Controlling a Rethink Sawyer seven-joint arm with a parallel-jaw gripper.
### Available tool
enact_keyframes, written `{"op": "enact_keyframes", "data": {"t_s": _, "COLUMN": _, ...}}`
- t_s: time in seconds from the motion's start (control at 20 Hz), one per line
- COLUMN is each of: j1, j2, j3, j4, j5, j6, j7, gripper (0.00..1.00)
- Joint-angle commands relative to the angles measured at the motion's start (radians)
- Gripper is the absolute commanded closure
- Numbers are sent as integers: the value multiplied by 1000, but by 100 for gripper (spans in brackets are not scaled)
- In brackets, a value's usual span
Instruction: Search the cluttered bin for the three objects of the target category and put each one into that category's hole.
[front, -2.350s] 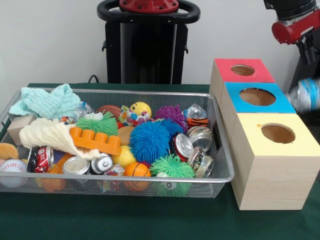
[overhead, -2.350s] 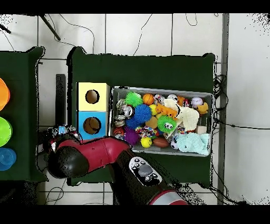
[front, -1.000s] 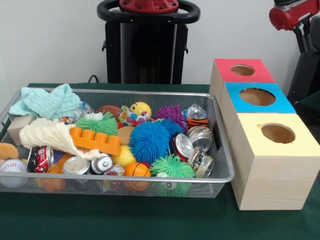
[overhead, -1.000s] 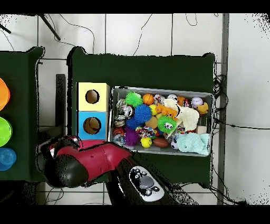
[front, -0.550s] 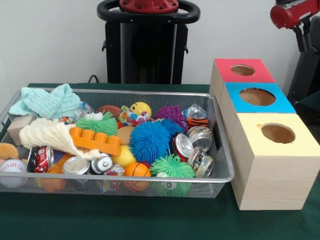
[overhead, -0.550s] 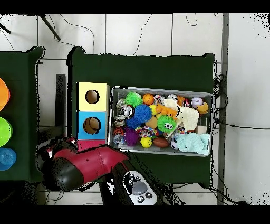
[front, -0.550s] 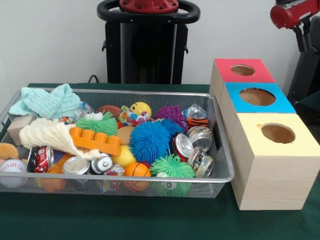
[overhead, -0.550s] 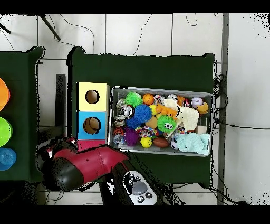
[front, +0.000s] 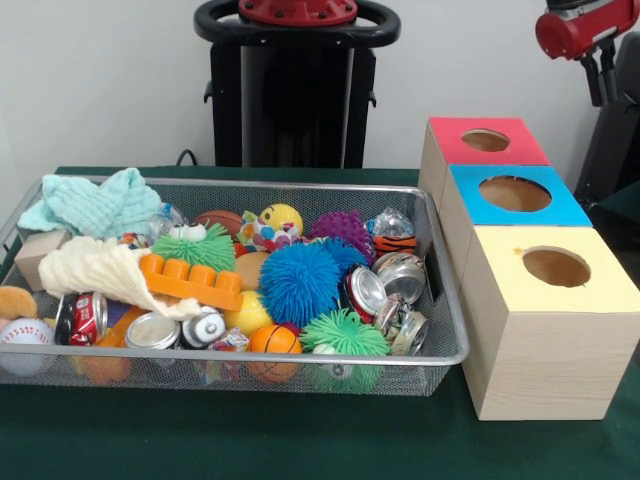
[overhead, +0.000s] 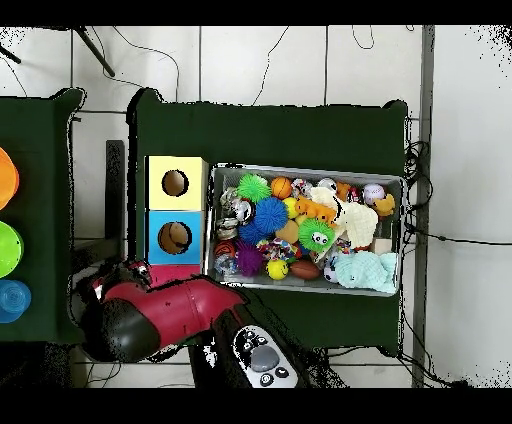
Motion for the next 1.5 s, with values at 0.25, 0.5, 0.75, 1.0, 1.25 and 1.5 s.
{"op": "enact_keyframes", "data": {"t_s": 0.25, "j1": -41, "j2": 30, "j3": -35, "j4": 46, "j5": -44, "j6": -44, "j7": 153, "gripper": 100}}
{"op": "enact_keyframes", "data": {"t_s": 0.5, "j1": -32, "j2": 29, "j3": -39, "j4": 34, "j5": -36, "j6": -32, "j7": 153, "gripper": 100}}
{"op": "enact_keyframes", "data": {"t_s": 0.75, "j1": -36, "j2": 41, "j3": -43, "j4": 43, "j5": -52, "j6": -52, "j7": 149, "gripper": 100}}
{"op": "enact_keyframes", "data": {"t_s": 1.0, "j1": -54, "j2": 37, "j3": -30, "j4": 61, "j5": -63, "j6": -64, "j7": 145, "gripper": 100}}
{"op": "enact_keyframes", "data": {"t_s": 1.25, "j1": -75, "j2": 40, "j3": -13, "j4": 76, "j5": -78, "j6": -79, "j7": 147, "gripper": 100}}
{"op": "enact_keyframes", "data": {"t_s": 1.5, "j1": -61, "j2": 71, "j3": -41, "j4": 70, "j5": -104, "j6": -123, "j7": 154, "gripper": 100}}
